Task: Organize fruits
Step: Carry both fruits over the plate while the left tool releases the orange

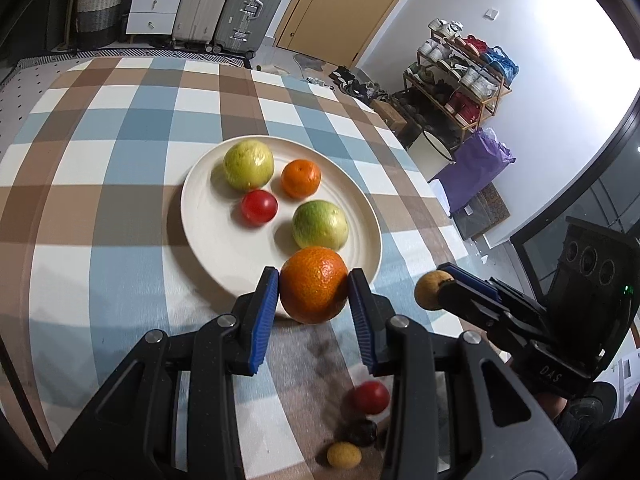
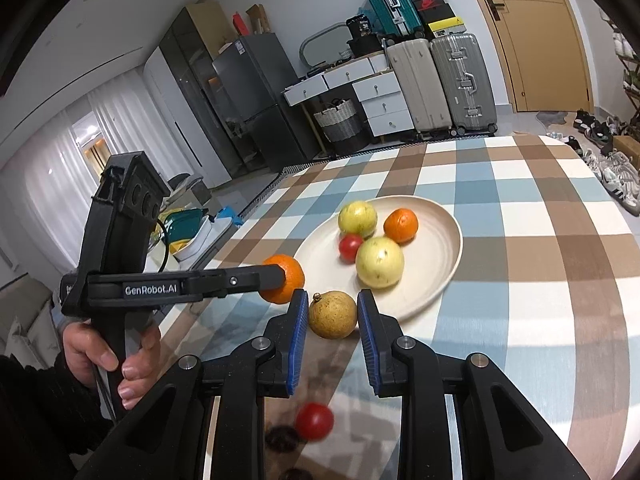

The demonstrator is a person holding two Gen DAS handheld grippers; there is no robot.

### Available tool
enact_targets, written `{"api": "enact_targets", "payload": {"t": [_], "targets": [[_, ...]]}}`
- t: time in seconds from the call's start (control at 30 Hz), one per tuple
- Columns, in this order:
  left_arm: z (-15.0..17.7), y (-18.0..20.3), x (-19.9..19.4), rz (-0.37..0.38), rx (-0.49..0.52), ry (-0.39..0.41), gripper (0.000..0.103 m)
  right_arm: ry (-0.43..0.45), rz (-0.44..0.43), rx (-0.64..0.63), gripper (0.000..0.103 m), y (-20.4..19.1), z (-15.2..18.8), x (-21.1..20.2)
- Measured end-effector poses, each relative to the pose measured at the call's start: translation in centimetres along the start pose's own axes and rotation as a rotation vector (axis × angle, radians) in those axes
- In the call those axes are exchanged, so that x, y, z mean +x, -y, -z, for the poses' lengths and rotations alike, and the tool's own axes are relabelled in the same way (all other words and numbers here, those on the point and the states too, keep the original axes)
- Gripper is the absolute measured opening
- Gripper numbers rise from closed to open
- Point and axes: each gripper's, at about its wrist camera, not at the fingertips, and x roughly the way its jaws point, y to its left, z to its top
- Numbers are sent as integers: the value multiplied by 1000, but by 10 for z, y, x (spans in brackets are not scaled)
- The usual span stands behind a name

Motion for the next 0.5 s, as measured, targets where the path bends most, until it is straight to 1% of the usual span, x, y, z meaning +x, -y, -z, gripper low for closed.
{"api": "enact_targets", "payload": {"t": [0.23,0.5], "targets": [[-20,-7,20,4,-15,-21,33,-20,-9,48,25,15,-22,20],[-37,-17,37,1,-24,-41,33,-43,-7,69,25,30,-41,42]]}}
